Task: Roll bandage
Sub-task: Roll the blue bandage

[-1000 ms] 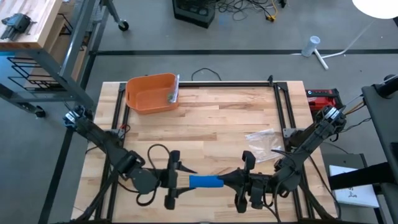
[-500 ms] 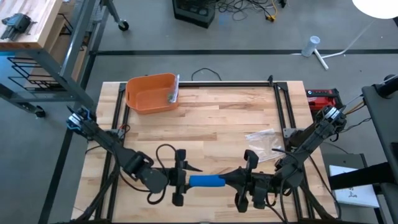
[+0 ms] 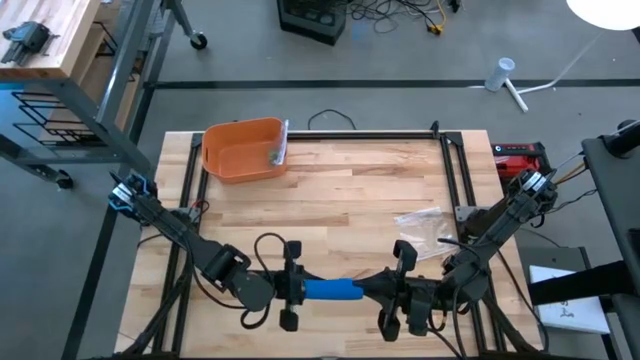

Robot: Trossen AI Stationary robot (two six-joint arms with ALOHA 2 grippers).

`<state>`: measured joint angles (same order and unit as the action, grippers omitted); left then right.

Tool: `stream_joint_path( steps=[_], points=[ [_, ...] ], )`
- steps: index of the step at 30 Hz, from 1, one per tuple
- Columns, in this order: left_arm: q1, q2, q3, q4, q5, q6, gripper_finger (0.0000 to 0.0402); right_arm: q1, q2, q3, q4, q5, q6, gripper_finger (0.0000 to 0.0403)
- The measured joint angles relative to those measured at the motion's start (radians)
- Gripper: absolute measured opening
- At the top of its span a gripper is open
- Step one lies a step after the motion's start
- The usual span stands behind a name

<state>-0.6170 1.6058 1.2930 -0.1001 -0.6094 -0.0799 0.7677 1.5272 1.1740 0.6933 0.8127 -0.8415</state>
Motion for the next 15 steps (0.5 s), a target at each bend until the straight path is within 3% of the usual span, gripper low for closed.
stream_joint_path(
  steps=[5, 12, 15],
  points=[
    [0.000, 0.000, 0.000, -0.001, 0.001, -0.004, 0.0005, 0.000, 0.000, 0.000, 0.000, 0.000, -0.005, 0.0002],
    [0.000, 0.000, 0.000, 0.001, 0.070, -0.016, 0.0001, 0.000, -0.020, 0.000, 0.007, 0.008, -0.031, 0.0002],
    [0.000, -0.004, 0.000, 0.009, 0.094, -0.016, 0.0001, 0.000, -0.034, 0.000, 0.031, 0.063, -0.083, 0.0002]
  ],
)
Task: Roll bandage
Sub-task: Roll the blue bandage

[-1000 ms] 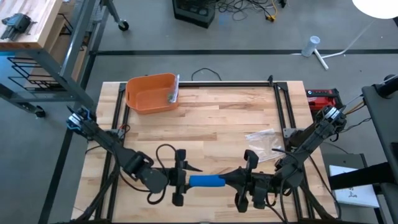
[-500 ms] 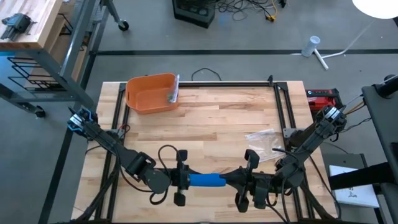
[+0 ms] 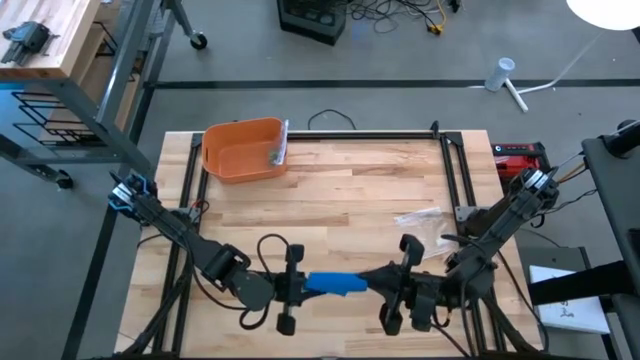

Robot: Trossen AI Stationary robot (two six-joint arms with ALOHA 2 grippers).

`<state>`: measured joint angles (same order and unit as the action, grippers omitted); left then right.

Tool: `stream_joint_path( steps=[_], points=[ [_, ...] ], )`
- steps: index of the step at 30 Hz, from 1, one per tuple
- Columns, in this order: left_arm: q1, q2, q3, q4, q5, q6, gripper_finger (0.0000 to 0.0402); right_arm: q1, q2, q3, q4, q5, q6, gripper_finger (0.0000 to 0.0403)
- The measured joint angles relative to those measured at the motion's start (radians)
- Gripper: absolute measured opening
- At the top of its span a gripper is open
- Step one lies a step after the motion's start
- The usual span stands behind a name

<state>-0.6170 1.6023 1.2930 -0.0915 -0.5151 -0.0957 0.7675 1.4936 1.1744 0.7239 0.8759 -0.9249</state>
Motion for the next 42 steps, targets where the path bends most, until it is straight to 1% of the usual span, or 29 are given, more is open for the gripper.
stream_joint_path(
  steps=[4, 10, 13, 17, 19, 24, 27, 31, 33, 38, 42],
  points=[
    [-0.001, -0.009, 0.000, 0.055, 0.080, 0.000, 0.0000, -0.005, -0.016, 0.000, 0.002, 0.063, -0.046, 0.0002],
    [-0.002, -0.015, 0.000, 0.190, 0.304, -0.001, 0.0000, -0.030, -0.008, -0.004, -0.022, 0.119, -0.073, 0.0002],
    [-0.004, -0.015, 0.000, 0.241, 0.349, -0.039, 0.0000, -0.044, -0.006, -0.013, -0.075, 0.121, -0.048, 0.0002],
    [-0.018, -0.015, 0.000, 0.277, 0.358, -0.082, 0.0000, -0.061, -0.006, -0.022, -0.119, 0.142, 0.007, 0.0002],
    [-0.025, -0.015, 0.001, 0.290, 0.374, -0.089, 0.0000, -0.067, -0.006, -0.026, -0.121, 0.165, 0.006, 0.0002],
    [-0.049, -0.015, 0.026, 0.295, 0.375, -0.099, 0.0000, -0.082, -0.006, -0.054, -0.121, 0.169, 0.010, 0.0002],
    [-0.061, -0.015, 0.045, 0.299, 0.375, -0.074, 0.0000, -0.091, -0.006, -0.074, -0.120, 0.168, 0.039, 0.0002],
    [-0.062, -0.015, 0.068, 0.356, 0.371, -0.018, 0.0000, -0.104, -0.005, -0.108, -0.124, 0.166, 0.105, 0.0002],
    [-0.053, -0.014, 0.085, 0.361, 0.356, 0.000, 0.0000, -0.110, -0.005, -0.120, -0.152, 0.159, 0.159, 0.0002],
    [-0.015, -0.014, 0.134, 0.356, 0.266, 0.008, 0.0000, -0.121, -0.004, -0.152, -0.236, 0.082, 0.303, 0.0002],
    [0.004, -0.019, 0.179, 0.325, 0.193, 0.003, 0.0000, -0.120, -0.004, -0.171, -0.269, 0.062, 0.358, 0.0002]
  ],
)
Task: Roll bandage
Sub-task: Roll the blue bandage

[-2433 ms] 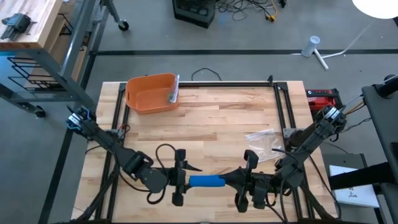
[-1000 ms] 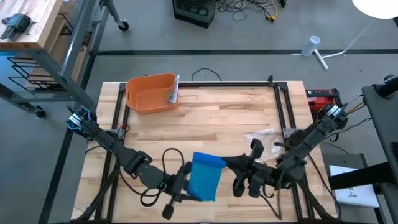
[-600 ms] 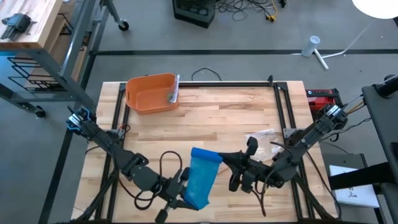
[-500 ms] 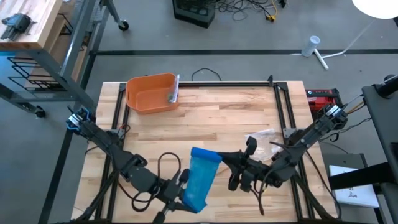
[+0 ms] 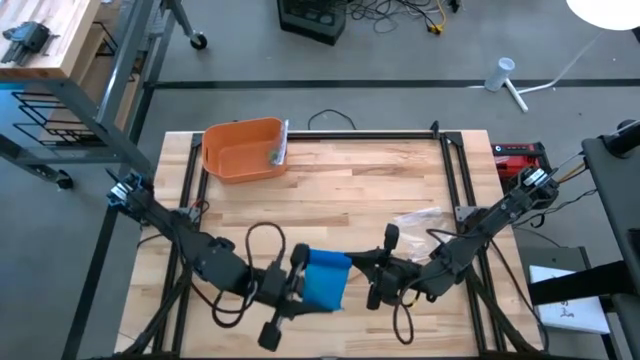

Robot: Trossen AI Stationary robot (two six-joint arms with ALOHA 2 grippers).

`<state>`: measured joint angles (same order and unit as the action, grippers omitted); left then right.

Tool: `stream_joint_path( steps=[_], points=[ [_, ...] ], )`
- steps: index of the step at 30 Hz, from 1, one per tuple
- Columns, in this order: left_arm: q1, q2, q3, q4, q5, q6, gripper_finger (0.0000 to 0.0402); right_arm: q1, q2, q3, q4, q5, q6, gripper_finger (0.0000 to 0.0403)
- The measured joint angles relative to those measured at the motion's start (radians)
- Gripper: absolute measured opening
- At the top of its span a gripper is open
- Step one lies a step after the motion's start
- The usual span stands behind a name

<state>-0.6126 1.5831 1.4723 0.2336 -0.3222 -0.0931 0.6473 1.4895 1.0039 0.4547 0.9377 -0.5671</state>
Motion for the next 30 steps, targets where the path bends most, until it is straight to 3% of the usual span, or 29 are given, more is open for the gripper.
stream_joint_path(
  steps=[3, 9, 16, 22, 30],
  points=[
    [0.013, -0.009, 0.046, -0.079, -0.109, 0.010, 0.0000, 0.000, 0.000, -0.003, -0.044, -0.014, 0.038, 0.0002],
    [0.049, -0.011, 0.114, -0.218, -0.307, 0.040, 0.0000, 0.000, 0.000, -0.004, -0.060, -0.212, 0.125, 0.0002],
    [0.124, -0.021, 0.132, -0.377, -0.317, -0.062, 0.0000, 0.001, 0.000, -0.004, -0.061, -0.324, 0.151, 0.0002],
    [0.175, -0.030, 0.131, -0.605, -0.317, -0.195, 0.0000, 0.018, 0.000, -0.004, -0.057, -0.328, 0.147, 0.0002],
    [0.196, -0.032, 0.122, -0.755, -0.316, -0.263, 0.0000, 0.027, 0.001, -0.002, -0.051, -0.330, 0.141, 0.0002]
  ],
)
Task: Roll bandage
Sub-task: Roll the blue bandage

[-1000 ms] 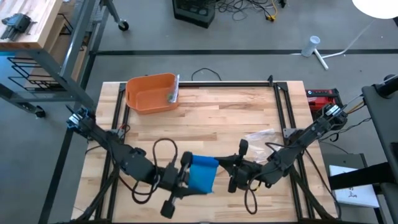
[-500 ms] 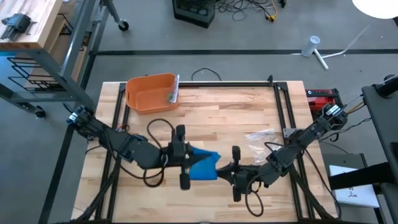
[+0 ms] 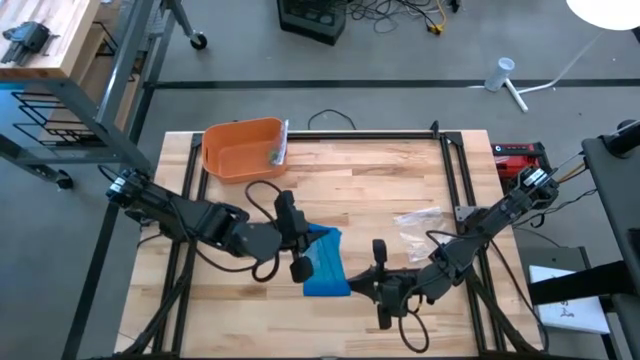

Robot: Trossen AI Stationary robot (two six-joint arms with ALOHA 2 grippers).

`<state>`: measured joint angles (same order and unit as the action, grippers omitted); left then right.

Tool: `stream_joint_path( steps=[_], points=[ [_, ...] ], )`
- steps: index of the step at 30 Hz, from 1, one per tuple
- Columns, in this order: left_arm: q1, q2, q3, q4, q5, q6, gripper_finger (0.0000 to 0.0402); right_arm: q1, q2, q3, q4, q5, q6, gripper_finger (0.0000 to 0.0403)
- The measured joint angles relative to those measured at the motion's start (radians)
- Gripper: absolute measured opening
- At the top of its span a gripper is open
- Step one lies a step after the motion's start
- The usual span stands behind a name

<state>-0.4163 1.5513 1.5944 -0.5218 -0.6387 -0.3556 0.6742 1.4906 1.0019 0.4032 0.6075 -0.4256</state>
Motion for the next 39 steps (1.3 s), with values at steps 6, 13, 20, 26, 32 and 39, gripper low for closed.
stream_joint_path(
  steps=[6, 13, 20, 26, 32, 39],
  points=[
    [0.000, 0.000, -0.011, -0.013, 0.008, 0.029, 0.0000, 0.012, 0.000, 0.001, 0.063, -0.057, -0.033, 0.0002],
    [0.000, 0.000, -0.025, 0.069, 0.052, 0.044, 0.0000, 0.018, 0.000, 0.001, 0.082, -0.089, -0.043, 0.0002],
    [0.001, 0.000, -0.026, 0.211, 0.100, 0.130, 0.0000, 0.019, 0.000, 0.001, 0.082, -0.138, -0.018, 0.0002],
    [0.006, 0.004, -0.030, 0.214, 0.107, 0.137, 0.0000, 0.019, 0.000, 0.005, 0.108, -0.208, -0.017, 0.0002],
    [0.007, 0.005, -0.052, 0.195, 0.147, 0.125, 0.0000, 0.019, 0.000, 0.005, 0.182, -0.213, -0.064, 0.0002],
    [0.009, 0.005, -0.053, 0.077, 0.203, 0.084, 0.0031, 0.021, 0.000, 0.005, 0.210, -0.150, -0.087, 0.0002]
  ],
)
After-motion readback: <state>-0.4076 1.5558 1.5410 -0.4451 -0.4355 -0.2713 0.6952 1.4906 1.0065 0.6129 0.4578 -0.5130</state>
